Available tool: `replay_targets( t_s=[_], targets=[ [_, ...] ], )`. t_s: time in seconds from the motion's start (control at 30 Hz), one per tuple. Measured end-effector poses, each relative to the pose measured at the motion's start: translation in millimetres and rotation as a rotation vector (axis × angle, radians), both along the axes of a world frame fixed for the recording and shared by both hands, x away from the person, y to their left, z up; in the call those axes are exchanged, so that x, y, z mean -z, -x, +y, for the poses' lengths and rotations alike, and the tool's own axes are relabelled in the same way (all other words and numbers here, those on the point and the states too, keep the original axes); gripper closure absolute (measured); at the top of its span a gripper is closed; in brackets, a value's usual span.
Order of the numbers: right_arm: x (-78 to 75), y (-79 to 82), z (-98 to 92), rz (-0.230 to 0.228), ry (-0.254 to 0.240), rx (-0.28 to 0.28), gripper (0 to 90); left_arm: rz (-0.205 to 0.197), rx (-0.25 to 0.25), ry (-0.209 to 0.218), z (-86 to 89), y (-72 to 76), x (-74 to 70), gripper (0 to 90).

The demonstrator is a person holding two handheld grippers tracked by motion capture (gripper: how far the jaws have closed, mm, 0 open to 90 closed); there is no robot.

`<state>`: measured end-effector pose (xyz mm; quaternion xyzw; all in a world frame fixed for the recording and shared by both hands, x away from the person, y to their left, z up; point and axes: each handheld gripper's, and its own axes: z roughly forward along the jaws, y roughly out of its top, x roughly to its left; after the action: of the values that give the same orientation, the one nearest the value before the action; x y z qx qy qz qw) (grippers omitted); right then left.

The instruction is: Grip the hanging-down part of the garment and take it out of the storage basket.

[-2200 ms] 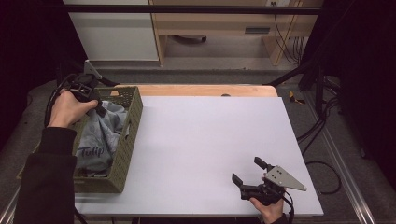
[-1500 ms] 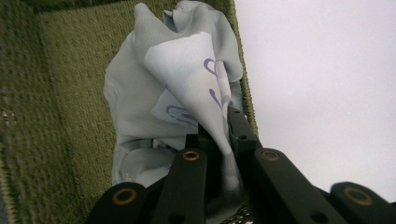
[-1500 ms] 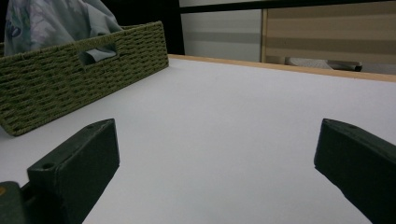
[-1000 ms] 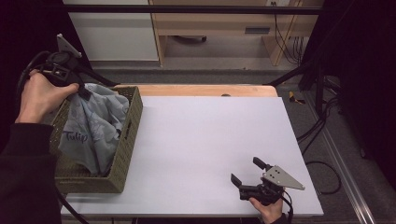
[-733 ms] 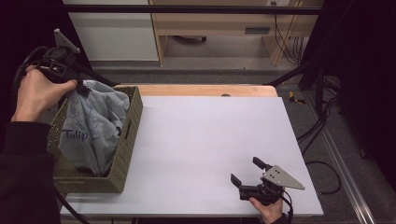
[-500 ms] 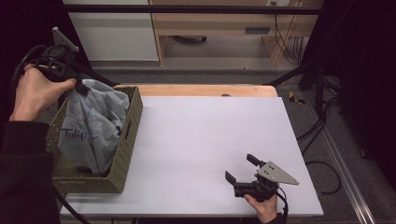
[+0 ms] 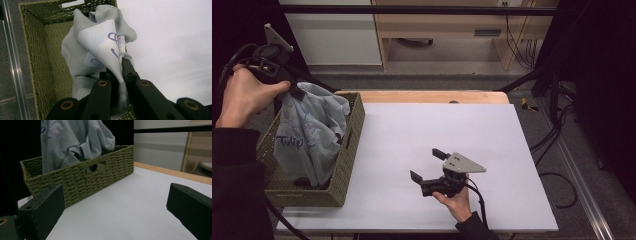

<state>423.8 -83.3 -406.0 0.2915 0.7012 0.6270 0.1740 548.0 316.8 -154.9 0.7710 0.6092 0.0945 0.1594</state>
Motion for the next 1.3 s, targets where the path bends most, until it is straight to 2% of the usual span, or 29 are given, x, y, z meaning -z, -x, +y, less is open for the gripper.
replay_targets(
  t_s=[0.13,0.17,0.2,0.23,0.3,0.67,0.7,0.73,0.97,1.3],
  targets=[
    [-7.3,-12.0,24.4,0.007,-0.011,-0.04,3.0,0.005,0.002,-0.002,-0.1,-0.5,-0.9,85.9],
    [-11.5,-17.2,35.7,0.005,-0.024,-0.055,3.3,0.008,0.002,-0.004,-0.5,-0.8,-1.0,85.9],
    [-11.5,-17.2,35.7,0.005,-0.024,-0.055,3.3,0.009,0.002,-0.005,-0.7,-1.0,-1.0,85.9],
    [-15.4,-22.1,47.0,0.008,-0.026,-0.067,3.4,0.009,0.003,-0.009,-1.3,-1.2,-0.9,85.9],
    [-16.5,-24.2,51.3,0.007,-0.028,-0.074,3.5,0.013,0.001,-0.011,-2.3,-1.8,-0.9,85.9],
    [-27.0,-43.9,114.4,0.023,-0.044,-0.143,4.2,0.034,0.01,-0.032,-6.3,-5.4,1.1,85.9],
    [-28.1,-47.2,125.4,0.01,-0.032,-0.155,4.3,0.037,0.011,-0.034,-6.5,-5.6,1.4,85.9],
    [-28.1,-47.2,125.4,0.01,-0.032,-0.155,4.3,0.037,0.011,-0.035,-6.7,-5.6,1.5,85.9],
    [-31.1,-55.1,157.7,-0.001,-0.008,-0.166,6.0,0.037,0.013,-0.043,-7.1,-5.2,1.3,85.9],
    [-29.4,-64.8,193.6,0.029,0.021,-0.197,6.6,0.04,0.029,-0.048,-12.2,-6.4,2.3,85.9]
  ],
)
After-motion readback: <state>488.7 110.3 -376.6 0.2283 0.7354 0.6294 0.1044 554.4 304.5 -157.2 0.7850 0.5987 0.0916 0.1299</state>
